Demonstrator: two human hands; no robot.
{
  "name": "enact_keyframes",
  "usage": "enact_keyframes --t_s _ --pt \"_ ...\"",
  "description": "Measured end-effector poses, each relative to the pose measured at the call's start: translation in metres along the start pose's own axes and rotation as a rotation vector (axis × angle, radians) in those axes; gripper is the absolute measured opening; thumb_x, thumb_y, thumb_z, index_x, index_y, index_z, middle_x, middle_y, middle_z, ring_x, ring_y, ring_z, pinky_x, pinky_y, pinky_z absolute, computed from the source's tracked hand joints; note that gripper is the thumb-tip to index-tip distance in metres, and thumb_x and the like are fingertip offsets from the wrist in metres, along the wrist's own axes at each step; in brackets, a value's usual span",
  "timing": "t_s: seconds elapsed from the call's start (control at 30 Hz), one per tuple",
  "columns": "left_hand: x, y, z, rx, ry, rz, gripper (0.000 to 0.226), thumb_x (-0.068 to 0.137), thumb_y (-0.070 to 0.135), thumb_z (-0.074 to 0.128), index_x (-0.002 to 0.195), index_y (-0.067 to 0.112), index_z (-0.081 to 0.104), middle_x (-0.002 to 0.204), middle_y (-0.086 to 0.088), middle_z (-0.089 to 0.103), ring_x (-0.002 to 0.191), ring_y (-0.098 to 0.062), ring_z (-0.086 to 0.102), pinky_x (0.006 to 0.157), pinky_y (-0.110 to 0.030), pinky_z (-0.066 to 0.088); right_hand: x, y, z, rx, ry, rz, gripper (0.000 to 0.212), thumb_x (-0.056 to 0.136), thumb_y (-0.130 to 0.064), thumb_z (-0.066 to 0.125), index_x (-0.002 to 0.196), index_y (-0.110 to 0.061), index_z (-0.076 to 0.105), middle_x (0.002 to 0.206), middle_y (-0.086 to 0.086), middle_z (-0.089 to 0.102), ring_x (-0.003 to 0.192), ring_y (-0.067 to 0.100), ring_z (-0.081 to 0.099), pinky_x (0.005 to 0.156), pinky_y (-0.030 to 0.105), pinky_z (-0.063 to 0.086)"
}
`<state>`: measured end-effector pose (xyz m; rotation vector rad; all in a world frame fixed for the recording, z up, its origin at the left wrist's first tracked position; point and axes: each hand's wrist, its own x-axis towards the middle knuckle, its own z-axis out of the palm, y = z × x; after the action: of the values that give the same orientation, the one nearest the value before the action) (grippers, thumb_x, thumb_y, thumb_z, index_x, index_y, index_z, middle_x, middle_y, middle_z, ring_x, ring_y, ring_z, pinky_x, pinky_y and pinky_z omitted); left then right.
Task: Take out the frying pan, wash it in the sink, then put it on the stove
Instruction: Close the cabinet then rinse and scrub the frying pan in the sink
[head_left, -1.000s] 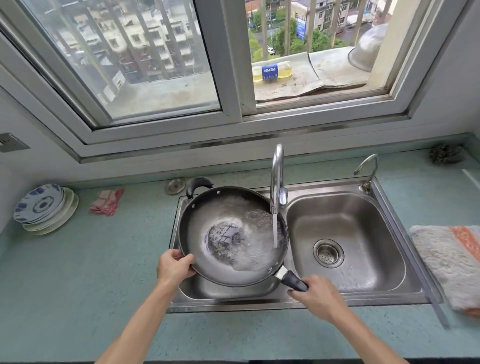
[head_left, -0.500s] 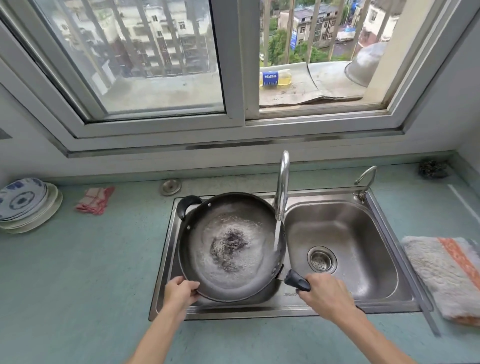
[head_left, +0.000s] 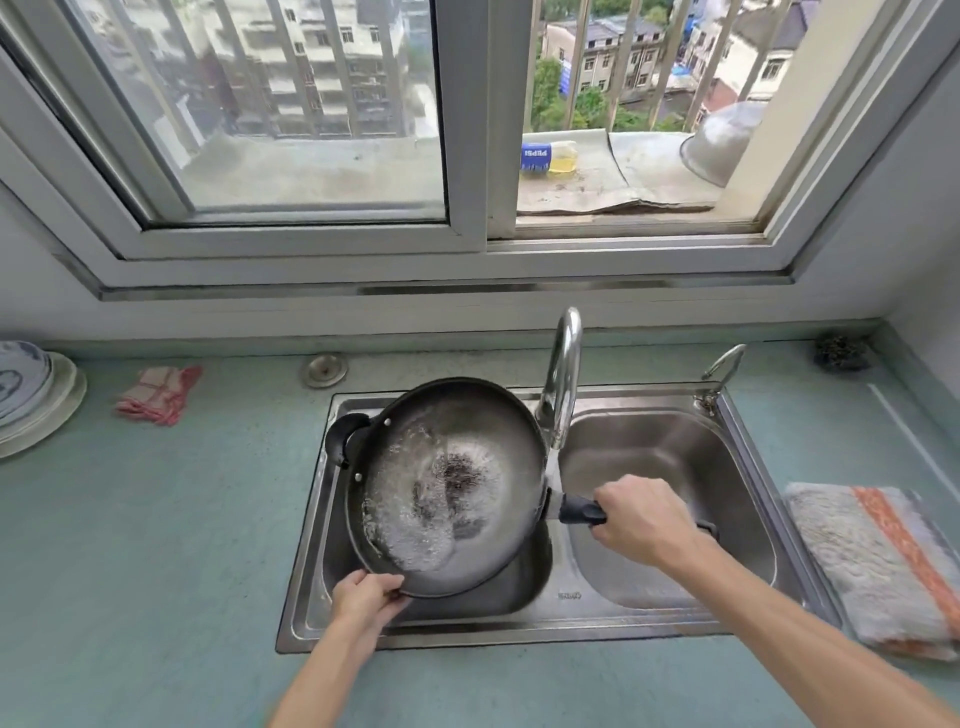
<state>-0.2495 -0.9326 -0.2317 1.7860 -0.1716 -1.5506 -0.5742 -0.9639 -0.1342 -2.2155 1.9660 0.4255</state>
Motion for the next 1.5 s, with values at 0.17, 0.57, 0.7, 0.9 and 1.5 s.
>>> enact_keyframes --t_s 0.17,0.57,0.7,0.9,1.5 --pt "-0.002 0.014 -0.002 -0.007 -0.012 0.017 0.022 0.084 -0.023 0.053 0.084 -0.002 0.047 0.090 -0.024 0.059 0.082 -0.034 0.060 0.074 -0.045 0.055 0.011 0.002 -0.004 0.030 -0.019 -0.006 0.016 0.076 -0.028 0.051 0.075 -0.015 0.061 0.084 0.007 0.071 0.080 0.036 0.066 0.060 0.032 0.042" --pt "-0.017 0.034 0.005 0.093 0.051 0.116 0.021 0.084 -0.018 0.058 0.087 0.000 0.048 0.085 -0.022 0.061 0.074 -0.030 0.063 0.047 -0.031 0.060 -0.009 0.012 0.036 0.211 -0.097 0.093 0.023 0.074 -0.037 0.050 0.076 -0.018 0.062 0.079 0.000 0.067 0.079 0.028 0.066 0.063 0.032 0.047" --pt "-0.019 0.028 0.015 0.133 0.041 0.095 0.024 0.084 -0.017 0.060 0.088 0.004 0.048 0.081 -0.020 0.061 0.069 -0.026 0.062 0.047 -0.030 0.056 -0.022 0.019 0.040 0.202 -0.146 0.130 0.024 0.073 -0.036 0.052 0.083 -0.018 0.063 0.080 0.002 0.067 0.085 0.029 0.067 0.062 0.031 0.042" --pt "-0.015 0.014 0.022 0.159 -0.002 0.072 0.035 0.083 -0.016 0.061 0.074 0.011 0.041 0.079 -0.016 0.059 0.071 -0.028 0.060 0.048 -0.030 0.059 -0.038 0.025 0.029 0.105 -0.162 0.151 0.029 0.074 -0.039 0.053 0.090 -0.018 0.064 0.092 0.003 0.072 0.090 0.027 0.068 0.067 0.031 0.045" --pt "0.032 -0.002 0.008 0.160 -0.279 0.001 0.043 0.098 0.000 0.051 0.138 0.015 0.042 0.093 -0.020 0.067 0.064 -0.031 0.070 0.046 -0.032 0.058 -0.058 -0.025 -0.057 0.000 -0.242 0.235 0.036 0.078 -0.055 0.063 0.072 -0.020 0.054 0.072 -0.002 0.055 0.072 0.026 0.053 0.062 0.031 0.038"
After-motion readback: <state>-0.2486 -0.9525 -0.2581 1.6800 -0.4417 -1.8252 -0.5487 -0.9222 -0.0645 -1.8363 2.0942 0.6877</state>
